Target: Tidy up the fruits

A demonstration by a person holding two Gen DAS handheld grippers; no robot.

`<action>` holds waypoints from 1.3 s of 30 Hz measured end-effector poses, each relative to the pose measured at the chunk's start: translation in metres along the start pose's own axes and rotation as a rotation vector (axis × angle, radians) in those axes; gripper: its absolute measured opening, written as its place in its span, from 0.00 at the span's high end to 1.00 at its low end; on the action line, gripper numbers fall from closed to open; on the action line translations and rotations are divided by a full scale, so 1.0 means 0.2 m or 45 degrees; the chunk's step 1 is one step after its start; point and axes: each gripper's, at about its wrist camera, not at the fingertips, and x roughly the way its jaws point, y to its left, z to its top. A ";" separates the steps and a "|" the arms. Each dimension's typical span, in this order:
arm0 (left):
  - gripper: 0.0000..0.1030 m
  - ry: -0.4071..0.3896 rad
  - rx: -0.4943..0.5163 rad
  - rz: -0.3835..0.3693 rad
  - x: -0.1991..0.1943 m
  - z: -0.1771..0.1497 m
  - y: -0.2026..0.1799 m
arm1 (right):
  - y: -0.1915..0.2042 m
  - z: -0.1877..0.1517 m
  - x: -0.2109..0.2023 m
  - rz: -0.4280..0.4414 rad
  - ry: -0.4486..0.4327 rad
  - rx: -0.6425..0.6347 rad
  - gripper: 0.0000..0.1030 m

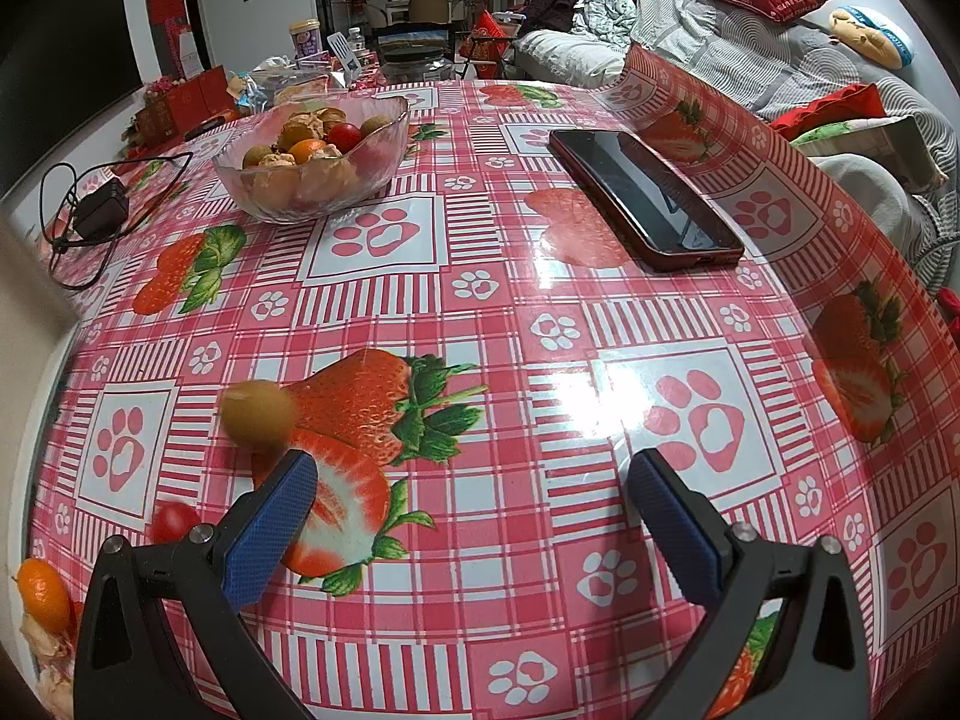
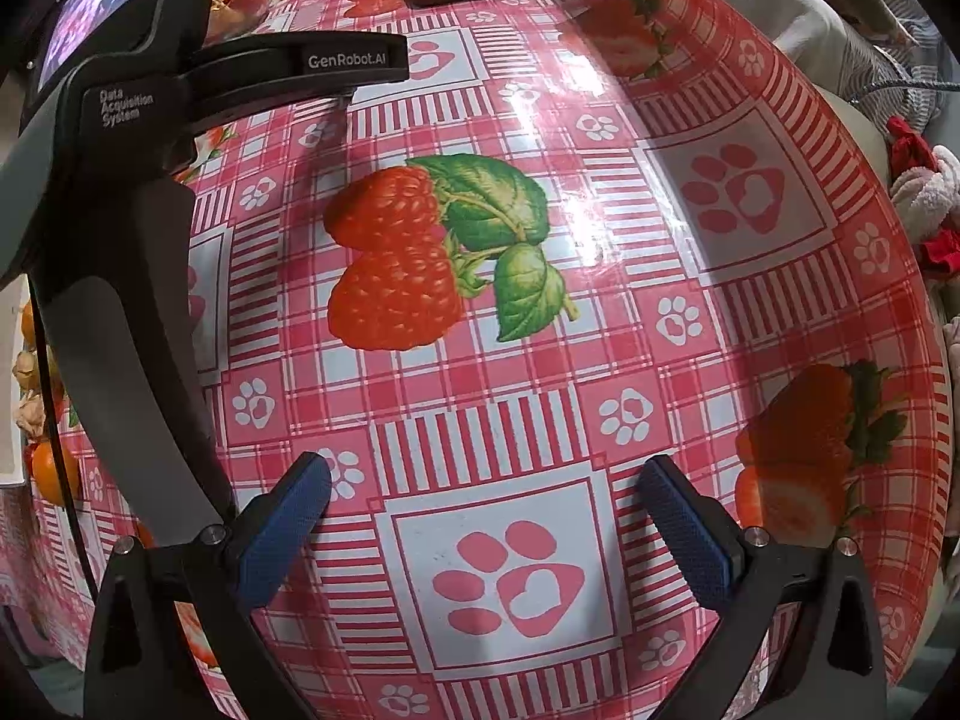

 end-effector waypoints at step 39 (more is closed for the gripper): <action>0.00 0.001 -0.003 0.002 0.00 0.00 0.01 | 0.00 0.02 0.02 0.007 0.051 0.000 0.00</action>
